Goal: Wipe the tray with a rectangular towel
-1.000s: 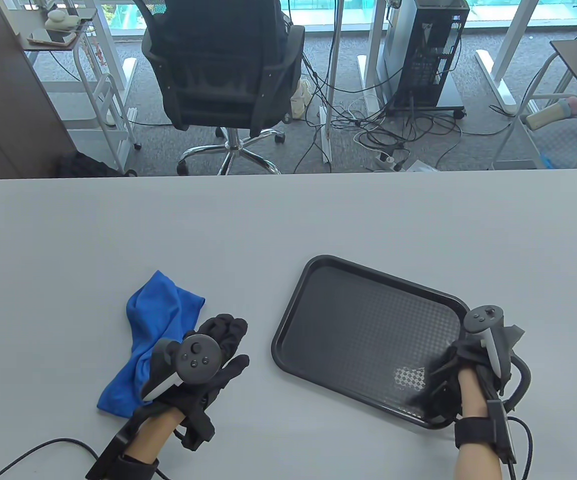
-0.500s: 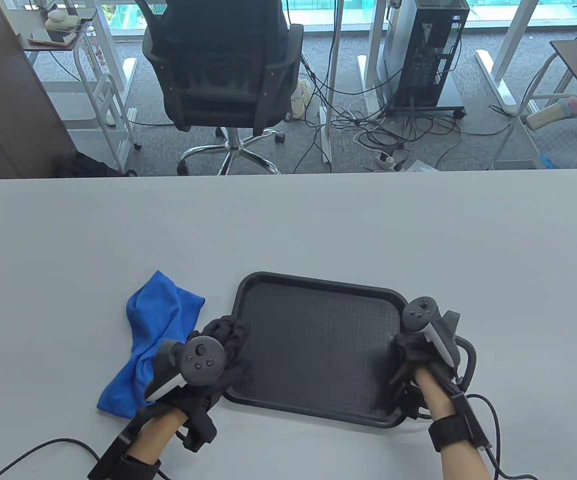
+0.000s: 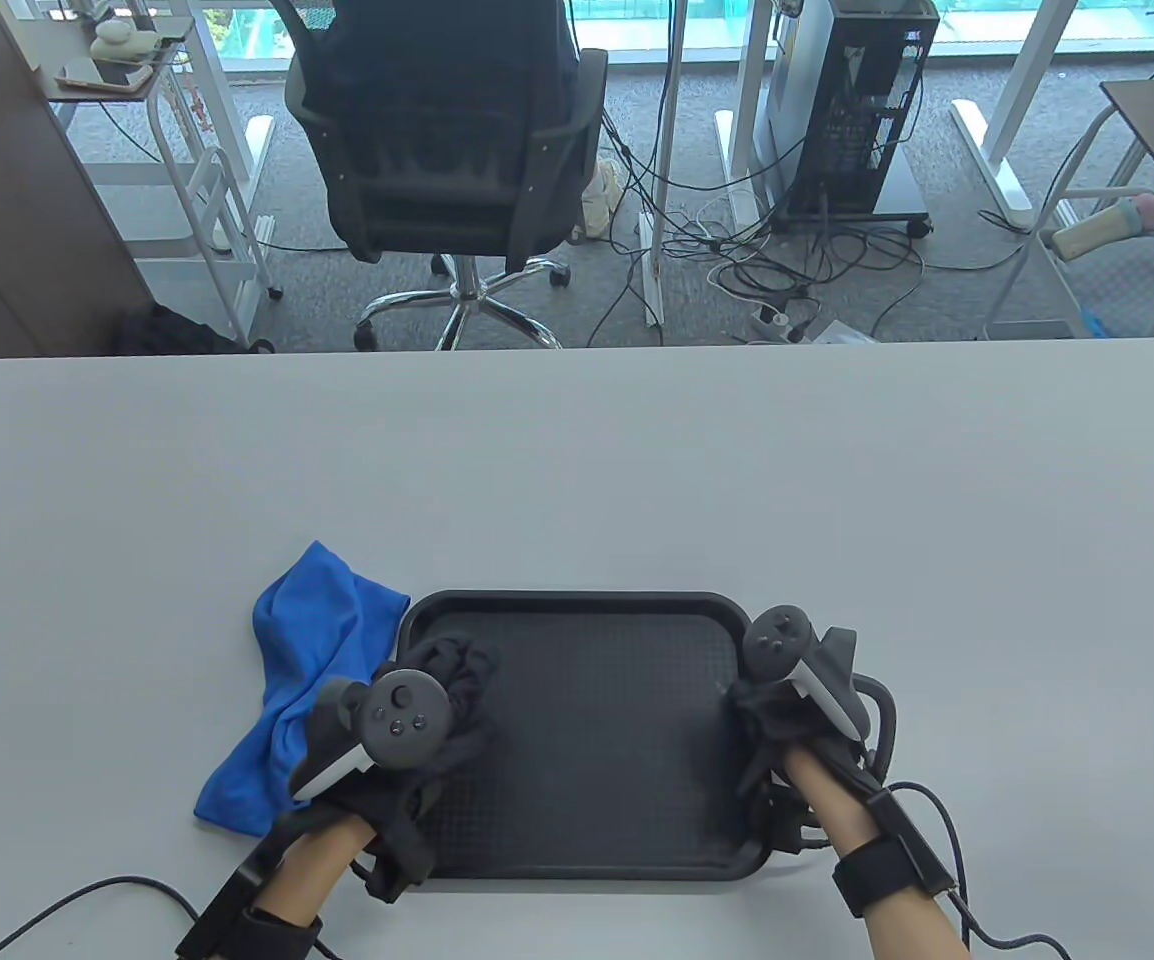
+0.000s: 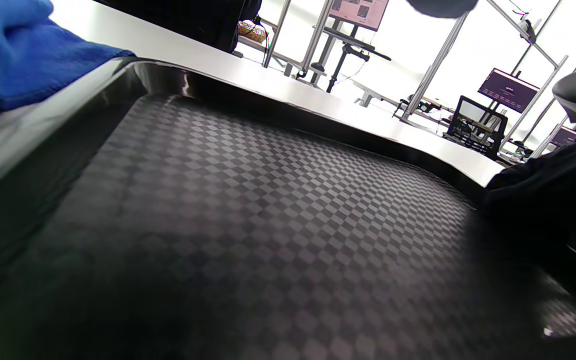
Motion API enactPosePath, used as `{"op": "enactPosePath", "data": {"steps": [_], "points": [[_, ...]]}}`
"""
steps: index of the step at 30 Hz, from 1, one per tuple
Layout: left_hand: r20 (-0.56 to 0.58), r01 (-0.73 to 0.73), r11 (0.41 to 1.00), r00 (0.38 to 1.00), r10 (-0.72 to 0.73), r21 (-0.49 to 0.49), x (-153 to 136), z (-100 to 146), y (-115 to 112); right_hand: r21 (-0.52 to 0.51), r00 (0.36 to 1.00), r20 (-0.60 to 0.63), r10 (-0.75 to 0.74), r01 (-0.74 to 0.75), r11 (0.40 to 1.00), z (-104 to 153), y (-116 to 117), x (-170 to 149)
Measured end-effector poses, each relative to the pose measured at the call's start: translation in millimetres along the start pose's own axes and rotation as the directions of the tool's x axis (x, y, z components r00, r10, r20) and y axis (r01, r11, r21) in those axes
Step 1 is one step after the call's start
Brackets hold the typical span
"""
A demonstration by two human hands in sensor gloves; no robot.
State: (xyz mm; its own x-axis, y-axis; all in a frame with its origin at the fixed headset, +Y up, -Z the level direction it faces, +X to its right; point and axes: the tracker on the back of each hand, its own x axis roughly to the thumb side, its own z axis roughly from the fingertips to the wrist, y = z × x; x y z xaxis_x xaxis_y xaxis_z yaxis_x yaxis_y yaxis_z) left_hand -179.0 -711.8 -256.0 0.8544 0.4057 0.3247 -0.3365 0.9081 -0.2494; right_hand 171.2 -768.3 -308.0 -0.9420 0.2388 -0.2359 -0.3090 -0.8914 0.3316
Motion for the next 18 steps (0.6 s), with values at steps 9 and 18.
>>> {"op": "enactPosePath", "data": {"steps": [9,18], "points": [[-0.351,-0.03,0.999,0.935,0.044,0.045,-56,10,34,0.013,0.999,-0.033,-0.021,0.022,1.0,1,1,-1],[-0.661,-0.126,0.982,0.75,0.001,-0.141,-121,17,23,0.02,0.998,-0.041,-0.049,0.05,0.999,0,-1,-3]]}}
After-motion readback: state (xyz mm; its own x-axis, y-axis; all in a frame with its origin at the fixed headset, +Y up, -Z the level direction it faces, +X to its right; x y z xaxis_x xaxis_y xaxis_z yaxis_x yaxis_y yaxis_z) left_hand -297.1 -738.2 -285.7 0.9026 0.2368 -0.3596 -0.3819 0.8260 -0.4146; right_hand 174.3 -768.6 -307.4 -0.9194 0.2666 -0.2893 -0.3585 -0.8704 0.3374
